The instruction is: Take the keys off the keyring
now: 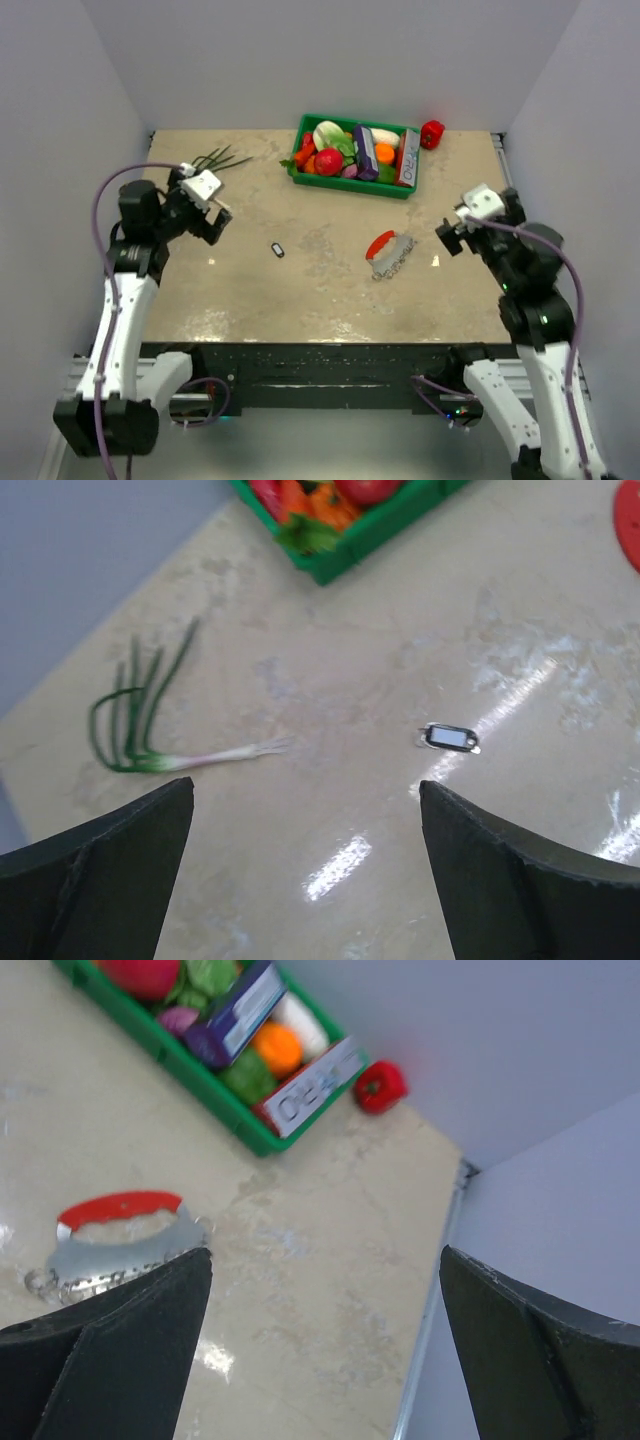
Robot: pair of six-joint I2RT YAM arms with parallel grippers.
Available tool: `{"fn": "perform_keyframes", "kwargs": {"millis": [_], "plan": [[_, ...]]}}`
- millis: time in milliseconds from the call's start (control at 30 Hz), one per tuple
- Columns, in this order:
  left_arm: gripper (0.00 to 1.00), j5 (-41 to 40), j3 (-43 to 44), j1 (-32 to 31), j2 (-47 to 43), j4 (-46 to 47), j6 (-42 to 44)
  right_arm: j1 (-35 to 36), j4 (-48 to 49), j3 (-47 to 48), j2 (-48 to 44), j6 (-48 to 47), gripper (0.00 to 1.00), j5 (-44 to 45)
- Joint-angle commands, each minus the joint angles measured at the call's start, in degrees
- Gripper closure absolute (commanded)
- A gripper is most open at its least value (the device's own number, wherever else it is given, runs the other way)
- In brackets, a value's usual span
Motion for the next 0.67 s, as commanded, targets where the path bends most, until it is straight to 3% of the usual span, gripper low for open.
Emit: {"fn": "perform_keyframes", "kwargs": {"millis": [0,167,267,633], "plan": [[0.01,4.20,-2.90,5.86,-13.64,-3.01,-1.75,-0.08,1.23,-0.18,-11.92,10.13,0.01,5.31],[0.01,0.77,-9.67,6.05,-27.61,-1.70,-5.34,-0.08,0.69,-2.71,-21.67,14.01,0.01,8.12],[0.01,0.77,-10.64,6.05,-31.41,-1.52,-8.07,-0.25,0.00,-5.53,-24.77,14.80,0.01,10.24],[0.01,0.24,-12.31,6.13,-32.30,0.77,-10.18,-2.89,1.22,-9.23,-29.08,18.93,0.01,7.08]]}}
